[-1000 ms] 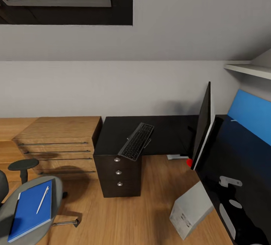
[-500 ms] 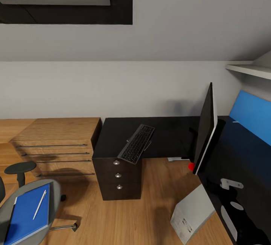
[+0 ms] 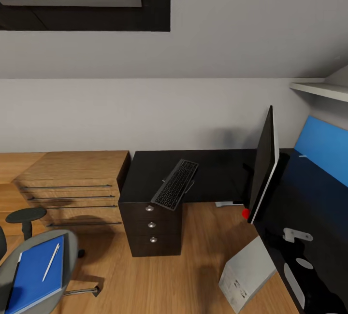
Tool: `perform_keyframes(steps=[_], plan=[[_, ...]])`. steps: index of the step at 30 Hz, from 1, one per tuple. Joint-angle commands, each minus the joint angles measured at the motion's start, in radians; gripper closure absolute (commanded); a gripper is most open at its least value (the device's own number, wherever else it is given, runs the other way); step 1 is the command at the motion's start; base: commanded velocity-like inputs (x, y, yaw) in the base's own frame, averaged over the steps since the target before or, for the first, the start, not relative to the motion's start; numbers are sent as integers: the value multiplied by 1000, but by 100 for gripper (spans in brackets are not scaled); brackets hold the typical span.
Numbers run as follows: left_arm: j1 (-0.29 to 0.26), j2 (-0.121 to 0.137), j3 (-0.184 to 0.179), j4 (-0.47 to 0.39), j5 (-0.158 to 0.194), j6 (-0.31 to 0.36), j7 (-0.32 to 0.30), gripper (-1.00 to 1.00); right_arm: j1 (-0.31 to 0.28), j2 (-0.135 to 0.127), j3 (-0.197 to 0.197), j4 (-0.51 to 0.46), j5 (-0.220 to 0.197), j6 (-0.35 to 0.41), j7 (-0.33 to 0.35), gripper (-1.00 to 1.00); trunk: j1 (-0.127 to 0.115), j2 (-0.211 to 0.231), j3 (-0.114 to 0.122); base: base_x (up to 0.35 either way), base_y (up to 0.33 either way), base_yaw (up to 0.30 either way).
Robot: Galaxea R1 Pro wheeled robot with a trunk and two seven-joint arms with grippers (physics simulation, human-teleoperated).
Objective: In the bedroom, organize the workspace by keeping the computer under the desk, ensuring the monitor is on the desk, placing the keyboard on the desk next to the monitor, placing the mouse on the desk next to the keyboard, moving the folder from the swivel chair onto the desk next to the mouse, stacking the notebook on top of the folder with the pen on top of the notebook, and positioning the swivel chair next to the desk.
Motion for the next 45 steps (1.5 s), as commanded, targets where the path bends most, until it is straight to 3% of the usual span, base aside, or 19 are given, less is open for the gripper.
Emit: perform_keyframes(steps=[1,20,28,30,33,36,37,42,45], plan=[[-1,0,-5,0,10,-5,5,-100,-1,0,2,0,-9,-1,-2,-100,0,-1,-1,0,0,0],[0,0,-6,-7,11,-5,7,-100,-1,0,4,1,-9,0,-2,-100,0,-1,-1,60,0,0],[-1,-13,-6,-66,13,10,7,-100,-1,0,4,0,-9,0,-2,-100,31,-57,-26,0,0,0],[-1,-15,-6,-108,14,41,8,-100,-1,0,4,0,-9,-1,-2,-100,39,-71,-33,0,0,0],[-1,-18,-6,-188,14,145,8,-100,-1,0,4,0,-9,0,-2,-100,50,-92,-42,0,0,0],[0,-19,-5,-344,14,387,9,-100,-1,-1,3,0,-9,0,-2,-100,62,-113,-51,0,0,0],[0,-19,-4,-394,14,436,9,-100,-1,-1,3,0,-9,0,-2,-100,65,-120,-55,0,0,0],[0,-29,-5,-555,16,563,10,-100,-1,-1,3,0,-9,-1,-2,-100,85,-155,-70,0,0,0],[0,-56,-8,-630,15,636,10,-100,-1,-1,4,0,-9,0,-2,-100,96,-176,-80,0,0,0]])
